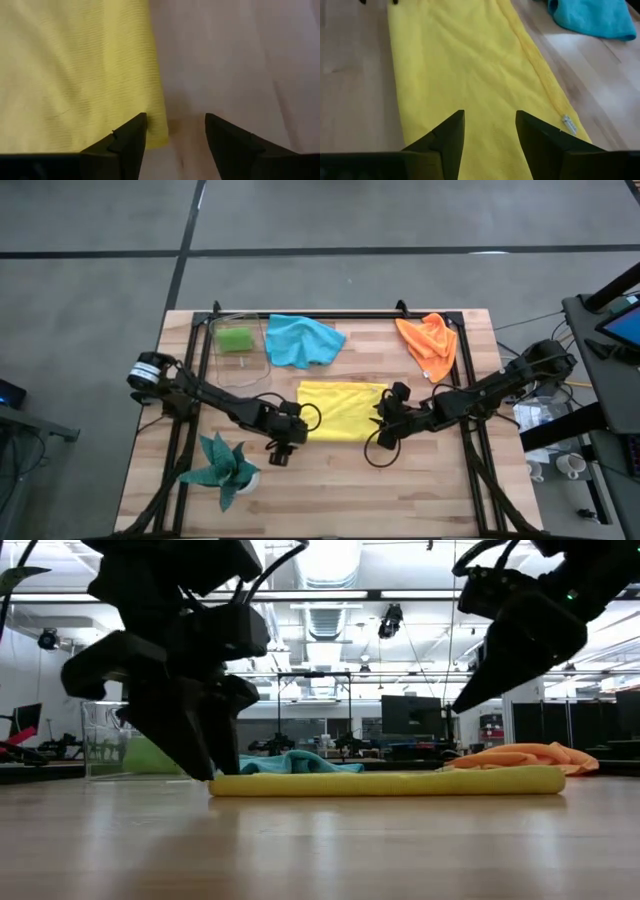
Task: Roll microfiber towels into tight, uniform cylinder then place into a basket
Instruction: Fold the yellow microfiber towel
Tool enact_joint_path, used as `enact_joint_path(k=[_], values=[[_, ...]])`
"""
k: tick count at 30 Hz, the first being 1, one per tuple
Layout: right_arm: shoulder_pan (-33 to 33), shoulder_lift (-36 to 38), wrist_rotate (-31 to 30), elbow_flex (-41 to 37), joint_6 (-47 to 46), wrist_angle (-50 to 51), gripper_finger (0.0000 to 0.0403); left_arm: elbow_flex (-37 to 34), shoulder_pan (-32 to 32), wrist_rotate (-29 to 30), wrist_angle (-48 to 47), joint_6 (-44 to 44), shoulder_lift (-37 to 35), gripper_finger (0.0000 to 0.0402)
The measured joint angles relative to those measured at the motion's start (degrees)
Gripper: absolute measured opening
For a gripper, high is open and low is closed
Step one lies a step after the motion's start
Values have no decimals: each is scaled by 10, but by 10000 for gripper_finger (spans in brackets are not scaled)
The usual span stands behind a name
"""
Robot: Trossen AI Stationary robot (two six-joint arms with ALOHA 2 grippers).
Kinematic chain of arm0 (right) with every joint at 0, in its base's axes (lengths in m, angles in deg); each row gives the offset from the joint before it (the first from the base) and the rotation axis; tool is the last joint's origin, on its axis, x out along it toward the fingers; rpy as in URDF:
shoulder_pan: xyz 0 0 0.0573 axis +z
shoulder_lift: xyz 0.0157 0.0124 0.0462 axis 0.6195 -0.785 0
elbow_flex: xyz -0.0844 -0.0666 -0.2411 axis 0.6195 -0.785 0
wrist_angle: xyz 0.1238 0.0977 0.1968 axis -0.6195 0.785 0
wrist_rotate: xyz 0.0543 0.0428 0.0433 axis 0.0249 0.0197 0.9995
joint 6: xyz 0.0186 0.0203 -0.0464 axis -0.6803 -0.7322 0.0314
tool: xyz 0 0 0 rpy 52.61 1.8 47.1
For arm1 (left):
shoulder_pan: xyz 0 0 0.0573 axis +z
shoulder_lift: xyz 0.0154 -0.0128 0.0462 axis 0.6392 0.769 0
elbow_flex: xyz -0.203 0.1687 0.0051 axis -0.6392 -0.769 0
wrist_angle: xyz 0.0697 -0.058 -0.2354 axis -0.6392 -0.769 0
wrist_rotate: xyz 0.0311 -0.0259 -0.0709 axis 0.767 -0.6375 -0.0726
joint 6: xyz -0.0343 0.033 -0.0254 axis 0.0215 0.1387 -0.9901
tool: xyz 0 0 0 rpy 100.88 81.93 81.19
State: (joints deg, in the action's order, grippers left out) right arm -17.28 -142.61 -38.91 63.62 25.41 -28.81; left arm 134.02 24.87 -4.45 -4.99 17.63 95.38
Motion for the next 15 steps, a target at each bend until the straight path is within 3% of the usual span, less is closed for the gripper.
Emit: enact_joint_path(k=[11, 15], values=[[0, 0, 5, 0, 4, 0, 173, -7, -1, 17, 8, 0, 30, 187], [0, 0, 47, 0, 12, 0, 173, -6, -1, 21, 9, -1, 41, 175]])
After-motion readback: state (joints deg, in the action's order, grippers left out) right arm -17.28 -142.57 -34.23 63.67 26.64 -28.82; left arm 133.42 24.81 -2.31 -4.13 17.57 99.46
